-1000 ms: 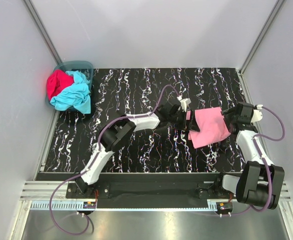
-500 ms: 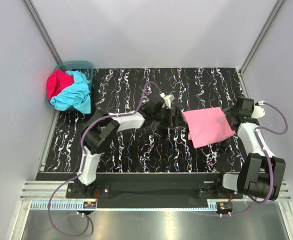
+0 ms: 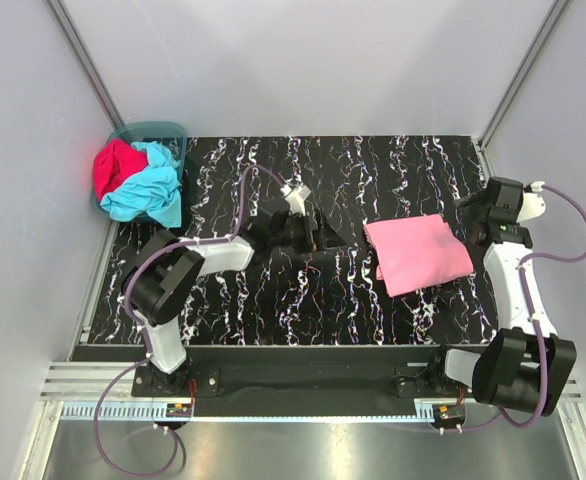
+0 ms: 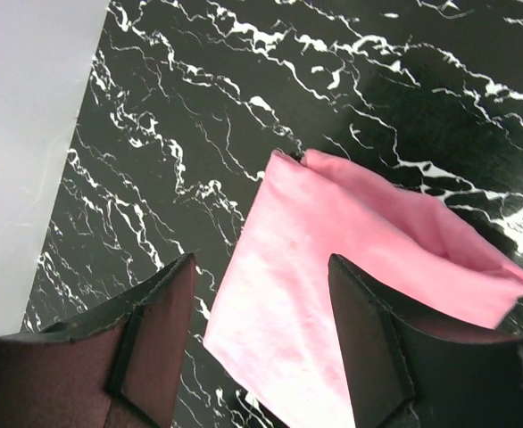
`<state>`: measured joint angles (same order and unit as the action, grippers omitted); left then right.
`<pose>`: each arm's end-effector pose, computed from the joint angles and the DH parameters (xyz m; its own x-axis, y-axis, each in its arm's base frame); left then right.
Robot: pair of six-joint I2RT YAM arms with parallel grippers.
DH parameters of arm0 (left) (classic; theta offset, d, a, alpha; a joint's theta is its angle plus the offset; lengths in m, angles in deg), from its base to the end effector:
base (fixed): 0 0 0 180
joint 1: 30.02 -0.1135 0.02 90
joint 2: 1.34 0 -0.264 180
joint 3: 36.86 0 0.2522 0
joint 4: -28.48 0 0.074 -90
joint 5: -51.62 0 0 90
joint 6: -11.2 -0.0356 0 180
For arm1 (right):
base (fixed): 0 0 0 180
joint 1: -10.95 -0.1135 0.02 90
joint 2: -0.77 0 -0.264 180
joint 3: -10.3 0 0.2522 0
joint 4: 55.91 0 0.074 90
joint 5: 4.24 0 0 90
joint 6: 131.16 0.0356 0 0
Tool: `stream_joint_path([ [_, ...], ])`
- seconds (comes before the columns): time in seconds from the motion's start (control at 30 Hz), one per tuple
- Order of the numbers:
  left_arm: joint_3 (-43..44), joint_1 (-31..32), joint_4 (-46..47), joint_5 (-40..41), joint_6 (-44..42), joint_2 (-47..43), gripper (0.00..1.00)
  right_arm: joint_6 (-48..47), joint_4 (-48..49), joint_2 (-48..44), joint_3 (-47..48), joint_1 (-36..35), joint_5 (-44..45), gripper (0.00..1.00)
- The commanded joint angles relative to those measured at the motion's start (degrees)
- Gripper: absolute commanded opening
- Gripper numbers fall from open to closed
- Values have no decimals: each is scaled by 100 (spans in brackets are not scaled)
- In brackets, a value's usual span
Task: Fold and stack the t-shirts
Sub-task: Neatly place the folded tshirt to the corner
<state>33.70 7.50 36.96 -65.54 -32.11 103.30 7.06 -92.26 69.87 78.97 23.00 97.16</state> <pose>0.3002 -0.2510 0.1819 -0.8670 -0.1505 -0.4751 0.3463 0.5036 -0.7915 0.2579 -0.0623 0.2930 -0.1221 0.7735 -0.6219 0.6762 0.5235 0.5184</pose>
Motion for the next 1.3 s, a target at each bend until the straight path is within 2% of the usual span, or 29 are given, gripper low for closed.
stream_joint_path([
  [0.0,-729,-8,1018,473,304,-645,99,11,-307,-256,-94,7,-40,68],
  [0.13,-1635,-8,1414,1149,384,-1251,99,125,-273,-484,-691,7,-401,68],
  [0.27,-2119,-8,1703,1187,340,-1437,99,64,-193,-494,-1202,7,-384,69],
  [0.43,-2707,-8,1977,1134,331,-1596,99,-24,-237,-169,-1290,7,-735,69],
  [0.73,-2990,-16,1925,1186,129,-1929,99,11,-299,200,-1317,7,-1052,69],
  [1.07,-2858,-52,1038,1248,41,-2913,99,90,-325,1219,-904,7,-1105,69],
  [1.17,-2779,-52,731,1283,-11,-3177,99,380,-281,1369,-825,7,-1026,64],
  [1.27,-2735,-60,484,1353,-90,-3415,99,547,-220,1492,-694,7,-868,47],
])
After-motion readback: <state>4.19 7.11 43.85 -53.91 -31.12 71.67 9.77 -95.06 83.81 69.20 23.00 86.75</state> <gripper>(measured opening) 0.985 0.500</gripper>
